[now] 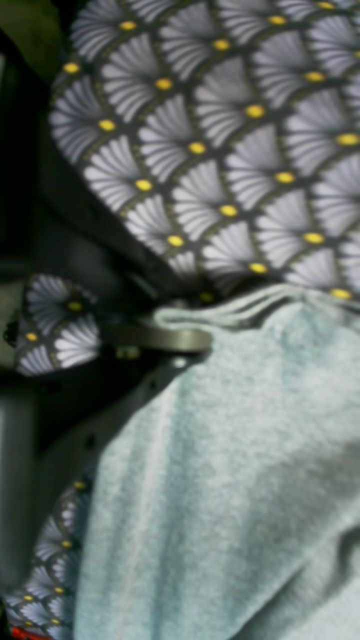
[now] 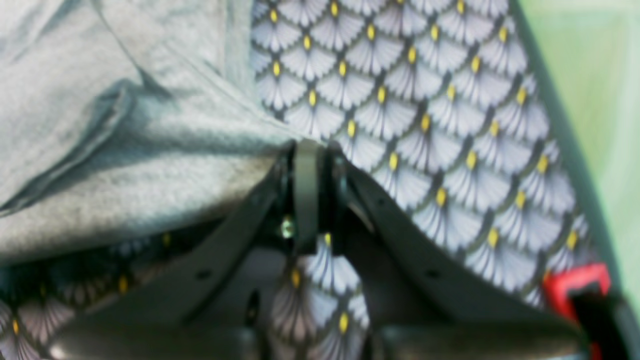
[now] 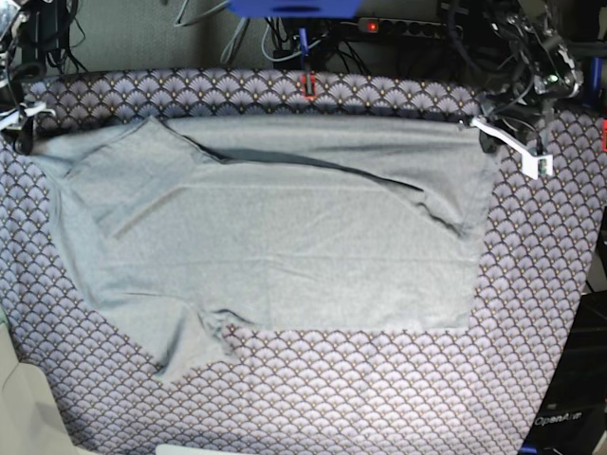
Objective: Fold the T-shirt properly
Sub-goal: 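Grasp the folded edge and drag it back toward the collar side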
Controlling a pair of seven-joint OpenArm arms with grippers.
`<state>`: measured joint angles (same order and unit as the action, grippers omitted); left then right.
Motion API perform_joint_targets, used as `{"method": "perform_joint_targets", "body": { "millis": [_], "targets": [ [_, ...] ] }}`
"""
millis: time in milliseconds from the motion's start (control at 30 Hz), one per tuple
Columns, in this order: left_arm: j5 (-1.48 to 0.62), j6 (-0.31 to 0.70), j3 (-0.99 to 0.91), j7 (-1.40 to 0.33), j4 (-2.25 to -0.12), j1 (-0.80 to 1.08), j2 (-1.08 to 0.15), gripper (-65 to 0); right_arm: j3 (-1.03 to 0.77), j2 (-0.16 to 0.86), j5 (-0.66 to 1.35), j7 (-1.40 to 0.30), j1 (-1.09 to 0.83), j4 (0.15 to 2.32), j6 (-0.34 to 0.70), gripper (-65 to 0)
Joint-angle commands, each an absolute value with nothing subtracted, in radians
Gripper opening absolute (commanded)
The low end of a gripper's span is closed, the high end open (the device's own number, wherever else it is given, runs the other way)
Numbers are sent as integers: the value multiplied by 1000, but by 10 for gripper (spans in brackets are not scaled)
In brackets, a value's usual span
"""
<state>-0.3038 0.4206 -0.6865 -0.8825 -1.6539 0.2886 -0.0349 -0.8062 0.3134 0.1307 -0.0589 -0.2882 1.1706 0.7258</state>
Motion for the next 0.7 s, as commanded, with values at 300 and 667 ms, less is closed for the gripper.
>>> {"method": "perform_joint_targets", "body": {
  "millis": [300,667],
  "targets": [
    [-291,410,-696,-854,-1667,294,-58,-650,-823,331,140,-28,-325,1187,698,-650],
    [-294,410,-696,-855,-1667,260,-58,-650,-825,332,140,-31,-323,1185,698,-546]
  ]
}}
